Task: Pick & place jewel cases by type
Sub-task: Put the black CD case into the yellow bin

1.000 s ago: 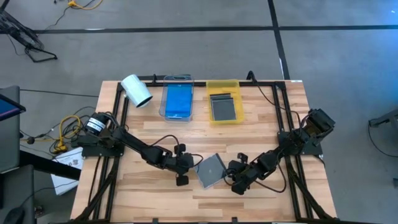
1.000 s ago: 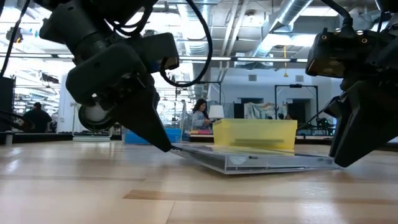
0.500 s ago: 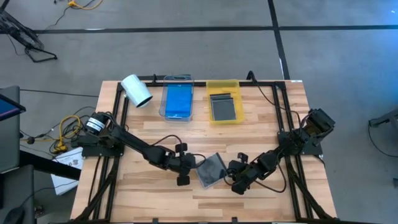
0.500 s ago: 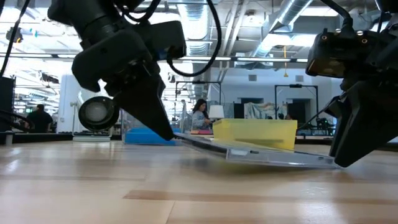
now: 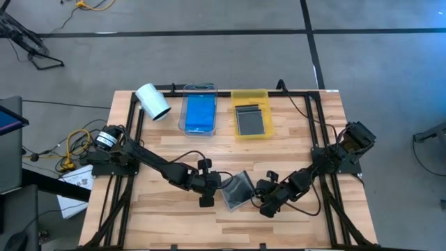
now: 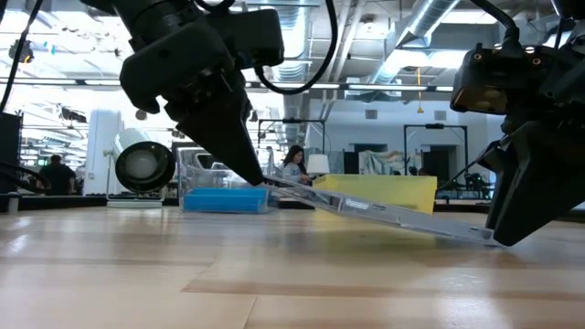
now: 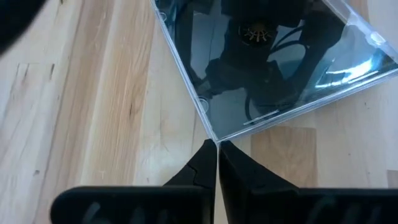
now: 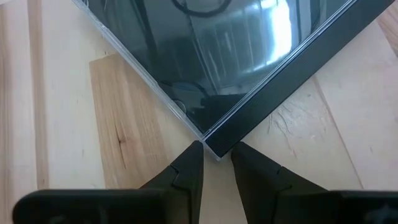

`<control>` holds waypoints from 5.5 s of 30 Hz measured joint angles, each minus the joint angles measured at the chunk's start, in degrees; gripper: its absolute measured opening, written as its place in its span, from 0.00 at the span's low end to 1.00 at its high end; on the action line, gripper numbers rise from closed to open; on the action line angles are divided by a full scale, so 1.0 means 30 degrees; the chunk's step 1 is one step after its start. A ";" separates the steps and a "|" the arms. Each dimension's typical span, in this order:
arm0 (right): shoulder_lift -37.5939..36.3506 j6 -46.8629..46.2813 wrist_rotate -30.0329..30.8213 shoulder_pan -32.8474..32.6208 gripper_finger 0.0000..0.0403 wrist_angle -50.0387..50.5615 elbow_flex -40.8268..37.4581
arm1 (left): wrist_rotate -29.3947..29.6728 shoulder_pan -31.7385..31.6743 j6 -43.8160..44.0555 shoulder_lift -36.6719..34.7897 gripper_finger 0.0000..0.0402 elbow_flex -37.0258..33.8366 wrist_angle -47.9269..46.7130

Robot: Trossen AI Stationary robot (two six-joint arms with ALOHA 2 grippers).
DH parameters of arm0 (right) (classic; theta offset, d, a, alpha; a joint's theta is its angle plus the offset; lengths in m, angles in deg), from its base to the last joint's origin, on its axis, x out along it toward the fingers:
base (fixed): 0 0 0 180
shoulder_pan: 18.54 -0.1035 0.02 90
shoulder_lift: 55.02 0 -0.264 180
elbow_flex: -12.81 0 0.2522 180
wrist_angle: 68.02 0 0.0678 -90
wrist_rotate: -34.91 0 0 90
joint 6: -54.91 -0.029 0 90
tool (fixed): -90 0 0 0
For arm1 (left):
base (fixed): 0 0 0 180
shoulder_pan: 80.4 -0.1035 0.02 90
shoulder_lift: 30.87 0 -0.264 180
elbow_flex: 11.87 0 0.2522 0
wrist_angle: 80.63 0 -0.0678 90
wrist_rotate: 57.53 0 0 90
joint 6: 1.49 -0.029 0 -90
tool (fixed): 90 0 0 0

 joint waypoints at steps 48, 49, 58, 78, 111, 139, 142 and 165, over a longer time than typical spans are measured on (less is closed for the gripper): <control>-0.0003 -0.6670 0.1224 -0.3184 0.19 0.1810 0.0022 | 0.0918 0.0036 -0.2001 0.0007 0.00 0.2810 -0.1816; -0.0003 -0.6670 0.1213 -0.3184 0.19 0.1817 0.0022 | 0.0918 0.0036 -0.2004 0.0007 0.00 0.2810 -0.1818; -0.0003 -0.6663 0.1078 -0.3184 0.19 0.1854 0.0022 | 0.0925 0.0036 -0.2206 0.0007 0.00 0.2773 -0.1893; -0.0335 -0.8523 0.0463 -0.4621 0.19 0.4384 0.0044 | 0.1035 0.0036 -0.2216 0.0008 0.00 0.2758 -0.1889; -0.8404 -1.1225 0.3244 -0.0929 0.61 -1.1356 -1.1169 | 0.0984 0.0044 -0.2517 0.0015 0.00 0.2744 -0.1809; -0.7624 -0.7334 -0.2538 0.4928 0.59 -1.2863 -1.0642 | 0.1005 0.0029 -0.2506 0.0015 0.00 0.2744 -0.1712; -0.5871 -0.7084 -0.3044 0.4918 0.59 -1.3038 -0.9799 | 0.1005 0.0029 -0.2506 0.0015 0.00 0.2744 -0.1663; -0.0181 -0.5512 -0.5801 0.4860 0.59 -2.2291 -0.9522 | 0.0736 0.0000 -0.2535 0.0015 0.00 0.2744 -0.1933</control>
